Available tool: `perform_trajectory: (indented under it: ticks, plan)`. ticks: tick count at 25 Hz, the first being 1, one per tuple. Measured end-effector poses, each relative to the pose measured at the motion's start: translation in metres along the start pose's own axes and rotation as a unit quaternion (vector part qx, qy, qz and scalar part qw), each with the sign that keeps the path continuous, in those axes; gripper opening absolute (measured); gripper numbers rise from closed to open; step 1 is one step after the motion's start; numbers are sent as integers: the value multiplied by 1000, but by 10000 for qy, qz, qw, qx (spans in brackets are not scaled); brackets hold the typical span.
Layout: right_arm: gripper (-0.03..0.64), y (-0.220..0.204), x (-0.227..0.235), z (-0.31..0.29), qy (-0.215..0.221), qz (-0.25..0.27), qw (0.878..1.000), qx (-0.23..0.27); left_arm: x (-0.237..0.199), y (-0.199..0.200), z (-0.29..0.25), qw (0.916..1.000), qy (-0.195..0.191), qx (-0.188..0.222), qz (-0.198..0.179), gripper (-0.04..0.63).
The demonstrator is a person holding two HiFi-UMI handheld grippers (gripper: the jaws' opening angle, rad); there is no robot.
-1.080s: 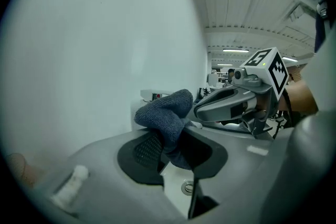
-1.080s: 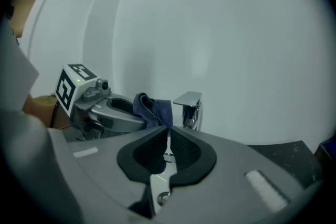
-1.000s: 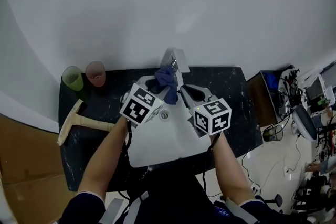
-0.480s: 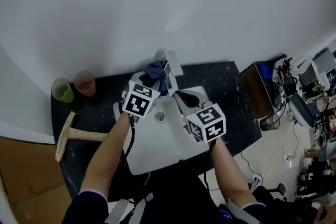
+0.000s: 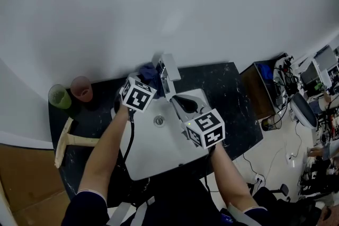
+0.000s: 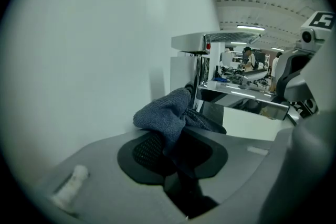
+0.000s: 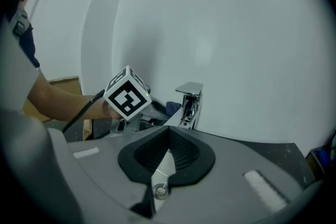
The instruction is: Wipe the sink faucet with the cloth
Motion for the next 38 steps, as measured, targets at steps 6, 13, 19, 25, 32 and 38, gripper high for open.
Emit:
perform_trajectory:
  ticks: [6, 13, 19, 25, 32, 38]
  plan:
    - [5, -2, 0, 0, 47, -29, 10000, 29, 3, -8, -12, 9974, -195, -599, -355, 92]
    - [5, -2, 0, -1, 125, -53, 9999, 54, -5, 1, -6, 9993, -100, -274, -245, 87]
    - [5, -2, 1, -2, 142, -100, 9998, 99, -17, 34, 16, 9982, 166, 359, -443, 87]
    - [5, -3, 2, -2, 172, -148, 9996, 142, -24, 59, 35, 9947, 345, 739, -620, 87]
    - [5, -3, 2, -3, 197, -184, 9995, 187, -19, 82, 57, 9882, 527, 1021, -1014, 87]
    - [5, -3, 4, -4, 251, -178, 9994, 181, -2, 88, 70, 9868, 397, 1064, -1152, 87]
Point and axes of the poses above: the fingertips, and each gripper's own axes: z backward along the fingers, x to its right, y out of its top, the point moved 6 cm from there along z, backward along the fingers, and after that the axes turned 15 degrees about -z, right-handed, at the moved point
